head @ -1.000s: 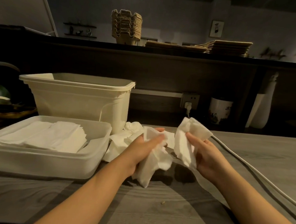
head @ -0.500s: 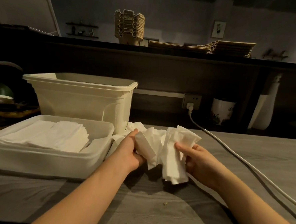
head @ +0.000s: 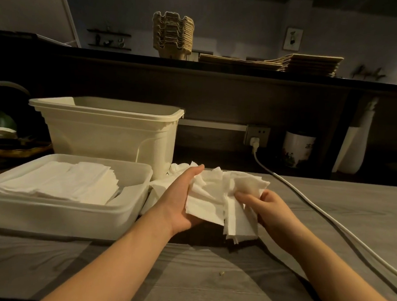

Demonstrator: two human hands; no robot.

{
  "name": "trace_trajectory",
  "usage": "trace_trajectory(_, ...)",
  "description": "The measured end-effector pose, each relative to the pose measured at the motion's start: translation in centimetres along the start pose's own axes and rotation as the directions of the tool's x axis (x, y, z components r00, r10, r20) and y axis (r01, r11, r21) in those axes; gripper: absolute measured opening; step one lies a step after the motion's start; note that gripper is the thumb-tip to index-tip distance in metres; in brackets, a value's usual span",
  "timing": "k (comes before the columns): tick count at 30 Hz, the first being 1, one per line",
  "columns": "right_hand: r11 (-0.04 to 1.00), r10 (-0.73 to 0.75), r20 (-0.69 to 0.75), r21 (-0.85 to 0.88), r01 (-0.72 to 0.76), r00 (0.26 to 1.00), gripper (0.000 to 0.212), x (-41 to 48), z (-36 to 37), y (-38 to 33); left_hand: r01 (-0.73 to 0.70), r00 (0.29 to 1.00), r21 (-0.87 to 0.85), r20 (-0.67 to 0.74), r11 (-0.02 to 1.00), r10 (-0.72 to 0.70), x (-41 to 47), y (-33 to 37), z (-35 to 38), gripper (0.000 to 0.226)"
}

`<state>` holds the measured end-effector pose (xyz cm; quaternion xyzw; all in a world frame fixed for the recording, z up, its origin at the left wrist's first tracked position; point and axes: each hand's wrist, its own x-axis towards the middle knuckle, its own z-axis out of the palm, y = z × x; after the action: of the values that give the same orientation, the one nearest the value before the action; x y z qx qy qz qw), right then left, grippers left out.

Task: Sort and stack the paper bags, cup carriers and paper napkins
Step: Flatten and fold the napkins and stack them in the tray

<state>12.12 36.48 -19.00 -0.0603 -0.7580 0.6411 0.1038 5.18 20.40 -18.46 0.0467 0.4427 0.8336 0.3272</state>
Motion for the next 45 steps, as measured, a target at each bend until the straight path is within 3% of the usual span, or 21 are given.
trace_trajectory(2, 0.999, -0.034, -0.020, -0.035, 0.033, 0.999, 0.009, 0.0, -0.1, -0.2, 0.004, 0.999, 0.025, 0.050, 1.000, -0.005, -0.1, 0.0, 0.0, 0.053)
trace_trajectory(6, 0.996, -0.075, -0.003, -0.039, 0.075, 0.997, 0.009, -0.5, 0.0, -0.4, -0.058, 0.998, 0.128, 0.024, 0.990, 0.056, -0.3, -0.1, 0.2, 0.023)
trace_trajectory(9, 0.986, -0.153, -0.002, -0.074, 0.152, 0.988, 0.015, -0.8, -0.1, -0.5, -0.087, 0.993, 0.125, -0.070, 0.988, 0.097, -0.1, -0.2, 0.0, 0.030)
trace_trajectory(12, 0.917, -0.362, 0.084, -0.147, 0.371, 0.928, 0.025, -0.7, -0.4, -0.3, -0.145, 0.976, 0.011, -0.160, 0.989, 0.145, 0.2, 0.3, -0.4, 0.034)
trace_trajectory(15, 0.690, -0.561, 0.274, -0.365, 0.624, 0.781, 0.026, -0.8, -0.5, -0.2, -0.166, 0.973, -0.147, -0.185, 0.975, 0.138, 0.1, 0.6, -0.2, 0.028)
trace_trajectory(17, 0.494, -0.592, 0.409, -0.496, 0.714, 0.694, 0.031, -0.6, 0.0, 0.2, -0.164, 0.974, -0.174, -0.183, 0.971, 0.132, -0.1, 0.7, 0.0, 0.022)
trace_trajectory(21, 0.139, -0.639, 0.482, -0.694, 0.707, 0.599, 0.027, 0.1, 1.2, 1.0, -0.137, 0.983, -0.092, -0.133, 0.986, 0.124, -0.4, 0.4, 0.4, 0.018)
trace_trajectory(24, 0.058, -0.691, 0.473, -0.718, 0.694, 0.547, 0.028, 0.5, 1.2, 1.0, -0.089, 0.989, -0.048, -0.127, 0.995, 0.082, -0.6, 0.2, 0.4, 0.021)
trace_trajectory(28, 0.118, -0.784, 0.359, -0.715, 0.689, 0.507, 0.045, 0.4, 1.3, 0.8, 0.038, 0.993, -0.099, -0.106, 0.994, -0.048, -0.1, 0.4, 0.3, 0.039)
trace_trajectory(30, 0.135, -0.801, 0.349, -0.687, 0.714, 0.487, 0.051, 0.3, 1.5, 0.8, 0.039, 0.990, -0.113, -0.127, 0.993, -0.054, 0.1, 0.4, 0.5, 0.042)
trace_trajectory(32, 0.222, -0.803, 0.338, -0.595, 0.773, 0.491, 0.046, 0.3, 1.5, 0.8, 0.015, 0.987, -0.112, -0.160, 0.994, -0.033, 0.5, 0.4, 0.5, 0.047)
trace_trajectory(33, 0.317, -0.795, 0.311, -0.518, 0.794, 0.521, 0.040, 0.1, 1.4, 0.7, 0.012, 0.986, -0.104, -0.167, 0.994, -0.029, 0.8, 0.3, 0.2, 0.048)
trace_trajectory(35, 0.570, -0.729, 0.218, -0.332, 0.752, 0.649, 0.023, -0.7, 1.4, 0.0, 0.026, 0.991, -0.188, -0.121, 0.982, -0.049, 1.1, 0.3, -0.1, 0.041)
trace_trajectory(37, 0.730, -0.661, 0.086, -0.161, 0.665, 0.746, 0.017, -1.3, 1.4, -0.5, 0.015, 0.995, -0.266, -0.094, 0.964, -0.042, 1.5, 0.3, -0.5, 0.035)
trace_trajectory(39, 0.812, -0.581, -0.045, 0.040, 0.583, 0.813, 0.016, -1.5, 1.2, -0.6, 0.005, 0.992, -0.221, -0.124, 0.975, -0.033, 1.7, 0.2, -0.7, 0.032)
trace_trajectory(42, 0.840, -0.433, -0.158, 0.287, 0.460, 0.888, 0.027, -1.3, 0.6, -0.7, 0.009, 0.995, -0.137, -0.093, 0.991, -0.022, 1.8, -0.1, -0.8, 0.035)
trace_trajectory(45, 0.886, -0.321, -0.163, 0.295, 0.357, 0.933, 0.025, -1.0, 0.5, -0.6, 0.007, 0.993, -0.041, -0.118, 0.999, -0.012, 1.5, -0.3, -0.7, 0.025)
